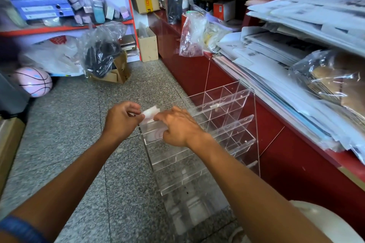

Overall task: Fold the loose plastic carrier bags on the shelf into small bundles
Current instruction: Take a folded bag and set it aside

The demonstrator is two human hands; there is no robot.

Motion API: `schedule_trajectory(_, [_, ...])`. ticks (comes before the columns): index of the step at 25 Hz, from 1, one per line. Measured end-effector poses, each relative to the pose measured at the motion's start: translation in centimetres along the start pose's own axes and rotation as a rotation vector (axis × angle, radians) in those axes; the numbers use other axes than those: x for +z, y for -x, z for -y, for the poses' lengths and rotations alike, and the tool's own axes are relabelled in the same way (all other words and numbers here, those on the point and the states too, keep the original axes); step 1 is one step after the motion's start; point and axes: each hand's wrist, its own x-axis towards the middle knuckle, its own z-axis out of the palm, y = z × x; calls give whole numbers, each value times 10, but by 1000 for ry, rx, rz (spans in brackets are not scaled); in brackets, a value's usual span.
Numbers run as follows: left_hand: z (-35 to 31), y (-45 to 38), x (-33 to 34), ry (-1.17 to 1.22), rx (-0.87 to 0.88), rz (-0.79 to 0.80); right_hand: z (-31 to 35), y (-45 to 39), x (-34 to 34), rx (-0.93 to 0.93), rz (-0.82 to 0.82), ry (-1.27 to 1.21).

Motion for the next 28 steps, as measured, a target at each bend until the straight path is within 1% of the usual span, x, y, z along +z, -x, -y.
schedule_trajectory(2, [-8, 4, 1, -1, 7, -30, -8, 9, -2, 0, 7, -29])
schedule_trajectory(4, [-22, 9, 5, 76, 28, -10, -18, 30, -14, 30, 0, -32])
schedule_trajectory(7, [-51, 21, 22, 220, 90, 92, -36, 76, -42, 82, -28, 11])
schedule_trajectory(9, [-81, 31, 48, 258, 160, 196, -54, 120, -62, 150, -113, -15])
schedule_trajectory(12, [-142, 55, 100, 263, 331, 377, -88, 200, -81, 346, -255, -87])
schedule_trajectory(14, [-185, 78, 136, 268, 449, 472, -112, 256, -85, 480, -376, 24])
schedule_trajectory(16, [-224, 103, 169, 270, 540, 571, -130, 316, -83, 615, -438, 126])
schedule_trajectory(21, [-302, 173, 241, 196, 835, 802, -156, 477, -73, 982, -446, 219])
schedule_trajectory(23, [-327, 198, 263, 160, 930, 870, -158, 521, -72, 1089, -423, 222])
schedule_trajectory(26, [-363, 240, 302, 91, 1056, 913, -162, 574, -65, 1190, -399, 217])
schedule_trajectory(28, [-383, 267, 327, 5, 1070, 907, -168, 601, -54, 1256, -427, 164])
